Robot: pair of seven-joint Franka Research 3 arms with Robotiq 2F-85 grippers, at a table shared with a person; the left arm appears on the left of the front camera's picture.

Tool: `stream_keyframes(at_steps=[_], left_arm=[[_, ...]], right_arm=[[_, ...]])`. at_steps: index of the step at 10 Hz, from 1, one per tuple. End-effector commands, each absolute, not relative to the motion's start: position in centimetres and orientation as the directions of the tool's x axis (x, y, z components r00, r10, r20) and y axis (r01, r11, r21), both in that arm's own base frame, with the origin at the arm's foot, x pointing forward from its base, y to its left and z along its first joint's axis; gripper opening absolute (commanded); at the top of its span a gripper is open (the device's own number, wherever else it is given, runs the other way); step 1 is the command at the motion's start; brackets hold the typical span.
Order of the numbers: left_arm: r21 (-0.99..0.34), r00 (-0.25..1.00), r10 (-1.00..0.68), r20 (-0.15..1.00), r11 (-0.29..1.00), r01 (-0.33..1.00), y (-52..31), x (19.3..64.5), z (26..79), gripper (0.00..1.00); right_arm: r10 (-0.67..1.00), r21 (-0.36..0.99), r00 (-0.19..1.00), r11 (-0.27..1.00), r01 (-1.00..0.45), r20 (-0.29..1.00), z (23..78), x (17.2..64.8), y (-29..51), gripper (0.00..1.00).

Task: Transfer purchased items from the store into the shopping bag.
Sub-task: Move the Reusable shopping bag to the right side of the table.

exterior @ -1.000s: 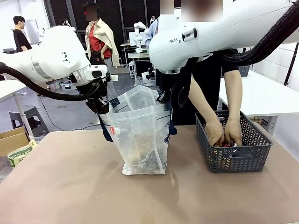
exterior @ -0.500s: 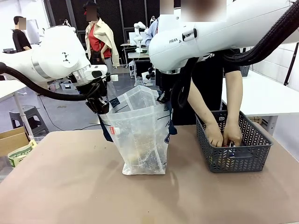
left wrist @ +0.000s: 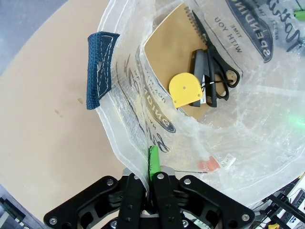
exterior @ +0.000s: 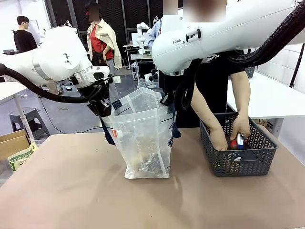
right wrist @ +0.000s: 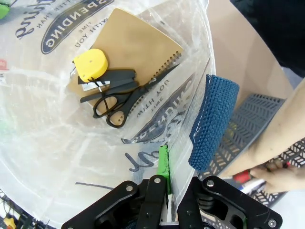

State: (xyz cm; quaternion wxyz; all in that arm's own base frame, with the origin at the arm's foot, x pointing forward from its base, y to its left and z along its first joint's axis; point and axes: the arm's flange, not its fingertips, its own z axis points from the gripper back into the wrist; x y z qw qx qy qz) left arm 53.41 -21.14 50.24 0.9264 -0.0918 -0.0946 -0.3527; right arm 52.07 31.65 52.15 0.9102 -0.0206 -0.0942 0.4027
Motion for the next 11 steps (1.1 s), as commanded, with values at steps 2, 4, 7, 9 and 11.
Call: stream_keyframes(at_steps=[2, 4, 7, 9, 11], left_arm=[[-0.104, 0.737, -0.631, 0.241, 0.738, 0.666, -20.98, 53.44, 50.32, 0.00], [-0.104, 0.737, -0.631, 0.241, 0.738, 0.666, -20.98, 53.44, 50.32, 0.00], [-0.104, 0.737, -0.631, 0.241, 0.738, 0.666, -20.98, 53.44, 50.32, 0.00], [-0.104, 0.737, -0.631, 0.241, 0.738, 0.666, -20.98, 53.44, 50.32, 0.00], [-0.104, 0.737, -0.631, 0.241, 0.738, 0.666, -20.98, 53.44, 50.32, 0.00]], right_arm=[[0.735, -0.115, 0.659, 0.677, -0.727, 0.158, 52.22, 52.13, 31.52, 0.00], [0.735, -0.115, 0.659, 0.677, -0.727, 0.158, 52.22, 52.13, 31.52, 0.00], [0.735, -0.115, 0.659, 0.677, -0.727, 0.158, 52.22, 52.13, 31.52, 0.00], [0.735, -0.115, 0.659, 0.677, -0.727, 0.158, 52.22, 52.13, 31.52, 0.00], [0.735, -0.115, 0.659, 0.677, -0.727, 0.158, 52.22, 52.13, 31.52, 0.00]])
